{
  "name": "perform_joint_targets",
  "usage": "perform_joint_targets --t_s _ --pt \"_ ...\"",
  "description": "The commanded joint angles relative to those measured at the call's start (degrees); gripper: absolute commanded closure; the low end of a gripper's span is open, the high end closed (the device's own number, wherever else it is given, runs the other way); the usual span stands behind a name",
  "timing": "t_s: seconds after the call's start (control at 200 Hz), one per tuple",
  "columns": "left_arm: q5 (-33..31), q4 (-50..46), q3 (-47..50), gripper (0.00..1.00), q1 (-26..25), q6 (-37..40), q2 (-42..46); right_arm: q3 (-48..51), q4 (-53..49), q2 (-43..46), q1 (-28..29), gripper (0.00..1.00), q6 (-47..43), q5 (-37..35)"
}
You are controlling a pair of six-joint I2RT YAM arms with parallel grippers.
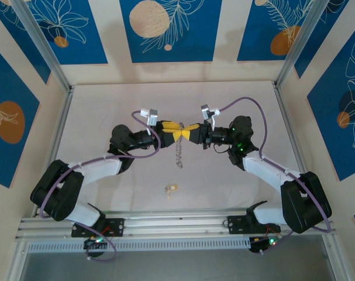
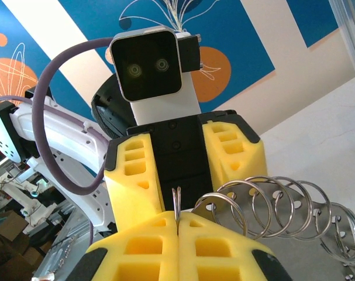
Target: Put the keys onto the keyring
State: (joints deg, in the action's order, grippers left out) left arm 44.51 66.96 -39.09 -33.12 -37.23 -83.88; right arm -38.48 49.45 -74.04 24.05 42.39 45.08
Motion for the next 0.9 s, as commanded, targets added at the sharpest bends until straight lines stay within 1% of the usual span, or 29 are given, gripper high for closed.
perform_joint_targets --t_s 0.0,0.1,0.395,0.56,0.64,0.715,0.74,0.79,0.895 --pt "1.6 2.7 -2.0 0.69 0.3 -0.1 -0.9 -0.8 0.5 1.0 0.5 1.00 -1.1 -0.6" --pt "2.3 2.7 -2.3 0.75 0.3 -0.2 -1.2 -0.9 0.4 0.9 0.6 1.00 -1.1 -0.6" --pt "4.4 2.4 -2.9 1.00 0.3 0.2 -1.6 -1.5 -0.7 0.9 0.7 1.00 -1.4 -0.8" --pt "4.3 2.1 -2.9 1.00 0.3 1.2 -1.4 -2.2 -3.2 1.4 0.5 1.00 -1.8 -1.7" --pt "4.1 2.1 -2.8 1.00 0.3 2.0 -1.2 -2.3 -4.6 2.2 0.0 0.88 -2.0 -2.1" --pt "3.5 2.1 -2.7 1.00 0.3 3.1 -0.8 -2.1 -6.2 3.5 -0.8 0.72 -2.1 -2.4" --pt "3.3 2.1 -2.5 1.00 0.3 3.5 -0.7 -1.9 -6.9 4.1 -1.0 0.68 -2.3 -2.5" --pt "2.7 2.0 -2.3 1.00 0.3 4.4 -0.3 -1.3 -8.2 5.5 -2.0 0.64 -2.3 -2.7" --pt "1.9 1.4 -1.9 1.00 0.3 6.9 0.9 0.8 -12.3 10.0 -4.2 0.59 -2.9 -3.2"
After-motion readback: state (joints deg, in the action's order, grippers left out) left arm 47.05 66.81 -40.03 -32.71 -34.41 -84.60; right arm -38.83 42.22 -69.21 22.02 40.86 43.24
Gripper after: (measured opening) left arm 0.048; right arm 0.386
